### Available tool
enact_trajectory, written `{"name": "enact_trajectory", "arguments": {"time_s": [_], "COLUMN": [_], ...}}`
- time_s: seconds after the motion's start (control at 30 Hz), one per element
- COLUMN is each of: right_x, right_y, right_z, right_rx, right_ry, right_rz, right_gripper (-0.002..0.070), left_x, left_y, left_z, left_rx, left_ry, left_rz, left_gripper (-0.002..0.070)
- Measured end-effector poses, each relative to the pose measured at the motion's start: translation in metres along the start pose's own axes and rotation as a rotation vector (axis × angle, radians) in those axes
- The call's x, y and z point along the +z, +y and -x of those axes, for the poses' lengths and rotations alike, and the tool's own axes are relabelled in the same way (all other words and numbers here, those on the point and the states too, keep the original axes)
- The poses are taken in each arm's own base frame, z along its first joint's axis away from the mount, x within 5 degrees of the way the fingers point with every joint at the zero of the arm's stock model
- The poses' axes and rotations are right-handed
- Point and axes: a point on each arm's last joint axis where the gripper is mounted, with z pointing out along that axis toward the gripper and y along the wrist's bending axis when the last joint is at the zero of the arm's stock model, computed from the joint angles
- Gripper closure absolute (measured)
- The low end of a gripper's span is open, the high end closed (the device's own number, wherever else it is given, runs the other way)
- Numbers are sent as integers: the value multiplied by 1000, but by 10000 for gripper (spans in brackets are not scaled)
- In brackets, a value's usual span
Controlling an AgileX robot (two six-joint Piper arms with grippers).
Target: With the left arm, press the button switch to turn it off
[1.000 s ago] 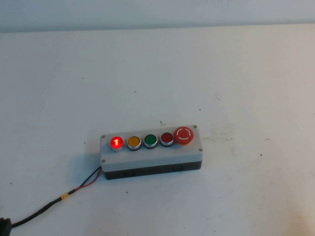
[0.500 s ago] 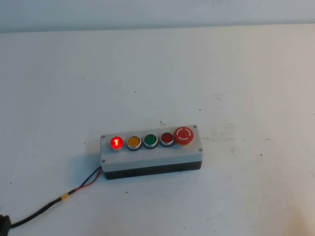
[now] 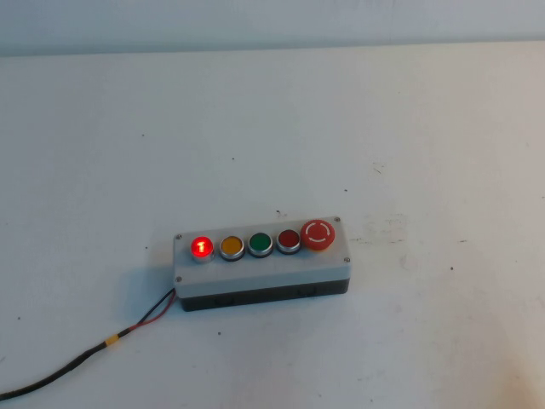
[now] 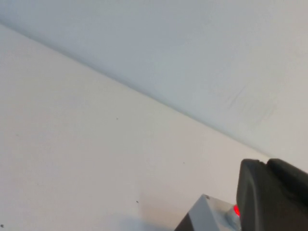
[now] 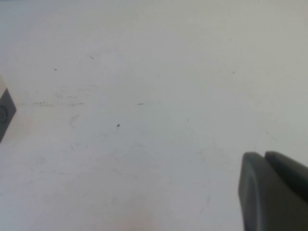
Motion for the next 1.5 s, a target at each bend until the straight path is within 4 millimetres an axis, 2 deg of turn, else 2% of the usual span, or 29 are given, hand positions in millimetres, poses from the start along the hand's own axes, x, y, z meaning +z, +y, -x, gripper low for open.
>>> {"name": "enact_trajectory", "arguments": {"time_s": [0.1, 0.2, 0.4, 0.53, 0.7, 0.93, 1.1, 1.3, 1.5], "right_x": [0, 0, 0, 0, 0, 0, 0, 0, 0], "right_y": [0, 0, 0, 0, 0, 0, 0, 0, 0], "right_z": [0, 0, 0, 0, 0, 0, 0, 0, 0], "right_rx": [0, 0, 0, 0, 0, 0, 0, 0, 0], "right_ry": [0, 0, 0, 0, 0, 0, 0, 0, 0], "right_rz": [0, 0, 0, 0, 0, 0, 0, 0, 0], "right_gripper": [692, 692, 692, 692, 692, 692, 692, 692, 692], "left_x": [0, 0, 12, 35, 88, 175, 225, 262, 292], "left_y": [0, -8, -41, -56, -66, -72, -88, -111, -110], "left_z": [-1, 4, 56, 80, 98, 90, 68, 43, 22], "left_rx": [-118, -165, -14, 133, 276, 352, 417, 490, 492], "left_ry": [24, 176, 474, 694, 917, 1131, 1267, 1359, 1419], "left_rz": [2, 36, 81, 88, 64, -20, -106, -181, -182], "left_gripper": [678, 678, 678, 678, 678, 678, 678, 678, 678]}}
